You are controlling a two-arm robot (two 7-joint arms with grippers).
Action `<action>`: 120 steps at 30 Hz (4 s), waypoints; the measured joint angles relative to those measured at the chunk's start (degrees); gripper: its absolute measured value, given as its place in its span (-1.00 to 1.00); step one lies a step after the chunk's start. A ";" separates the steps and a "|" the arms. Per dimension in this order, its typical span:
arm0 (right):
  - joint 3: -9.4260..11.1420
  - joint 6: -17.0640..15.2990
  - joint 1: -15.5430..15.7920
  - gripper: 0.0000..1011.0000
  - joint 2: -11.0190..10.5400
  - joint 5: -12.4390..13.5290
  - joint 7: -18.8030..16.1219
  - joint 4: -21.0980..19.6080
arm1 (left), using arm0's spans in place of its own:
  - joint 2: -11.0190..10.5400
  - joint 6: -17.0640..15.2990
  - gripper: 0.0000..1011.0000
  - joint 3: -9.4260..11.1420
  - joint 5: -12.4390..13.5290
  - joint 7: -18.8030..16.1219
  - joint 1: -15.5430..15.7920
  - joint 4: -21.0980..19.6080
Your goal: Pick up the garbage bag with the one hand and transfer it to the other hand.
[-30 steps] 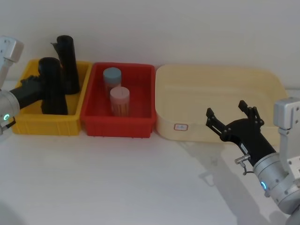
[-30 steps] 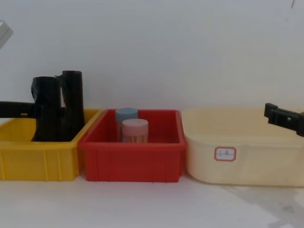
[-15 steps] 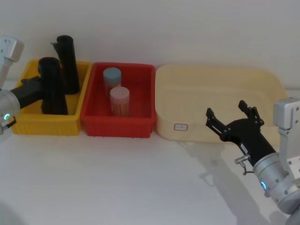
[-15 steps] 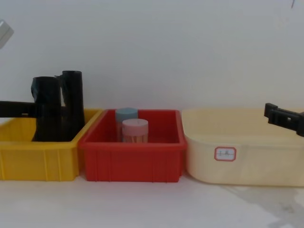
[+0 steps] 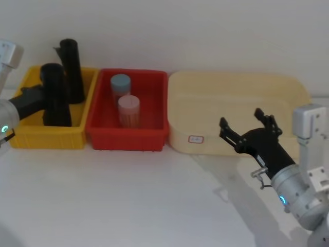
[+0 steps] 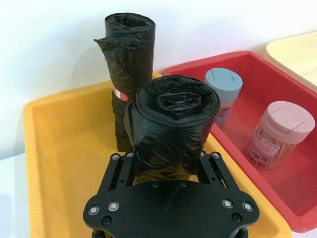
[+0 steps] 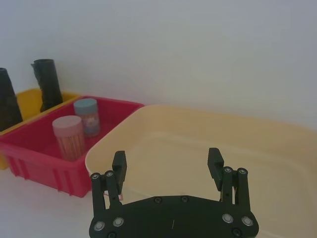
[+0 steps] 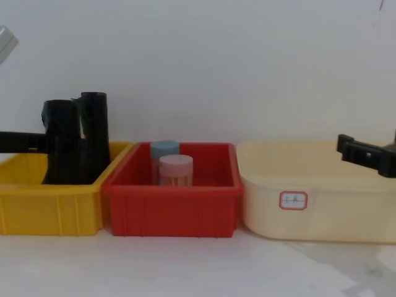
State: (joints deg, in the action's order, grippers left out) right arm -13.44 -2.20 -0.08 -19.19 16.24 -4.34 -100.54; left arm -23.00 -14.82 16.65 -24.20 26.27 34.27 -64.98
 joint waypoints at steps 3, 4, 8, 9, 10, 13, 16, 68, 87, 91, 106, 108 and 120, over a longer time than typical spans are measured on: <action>-0.89 -0.61 -1.38 0.98 0.35 -0.31 -0.84 0.88 | 0.00 0.00 -0.05 0.00 0.00 0.00 0.02 0.01; -1.11 -0.82 -1.66 0.98 0.44 -0.42 -1.09 1.04 | 0.00 0.00 -0.06 0.00 0.00 0.00 0.03 0.01; -2.56 -2.01 -3.68 0.98 1.09 -0.94 -2.18 2.03 | 0.00 0.00 -0.08 0.00 0.00 0.01 0.03 0.01; -3.22 -2.60 -4.55 0.98 1.39 -1.18 -2.59 2.37 | 0.00 0.00 -0.08 0.00 0.00 0.01 0.03 0.01; -3.69 -2.97 -5.13 0.98 1.61 -1.31 -2.81 2.62 | 0.00 0.00 -0.08 0.00 0.00 0.00 0.03 0.01; -5.11 -4.72 -7.13 0.98 2.36 -1.86 -3.71 3.40 | 0.00 0.00 -0.08 0.00 0.00 0.01 0.03 0.01; -6.76 -6.75 -9.45 0.98 3.25 -2.47 -4.51 4.18 | 0.00 0.00 -0.08 -0.01 0.00 0.00 0.03 0.01; -16.71 -26.67 -35.10 0.98 17.19 -10.30 -8.76 29.16 | 0.00 0.00 -0.08 0.00 0.00 0.00 0.03 0.01; -12.95 -26.65 -37.54 0.98 21.73 -7.03 -10.31 38.07 | 0.00 0.00 -0.08 -0.01 0.00 0.00 0.03 0.01; -12.62 -25.72 -37.95 0.98 22.23 -6.88 -10.68 39.68 | 0.00 0.00 -0.08 -0.01 0.00 -0.01 0.03 0.01; -12.03 -21.62 -39.63 0.98 23.56 -7.37 -11.16 44.64 | 0.00 0.00 -0.08 -0.01 0.00 0.00 0.03 0.01; -11.99 -21.17 -39.83 0.96 23.68 -7.49 -11.18 45.10 | 0.00 0.00 -0.08 -0.01 0.01 0.00 0.03 0.01; -11.85 -19.81 -40.40 0.35 24.04 -7.86 -11.27 46.65 | 0.00 0.00 -0.08 -0.01 0.01 0.00 0.03 0.01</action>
State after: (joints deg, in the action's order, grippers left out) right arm -25.29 -22.01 -40.48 4.85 8.38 -15.61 -53.89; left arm -23.00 -14.82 16.64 -24.20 26.27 34.30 -64.97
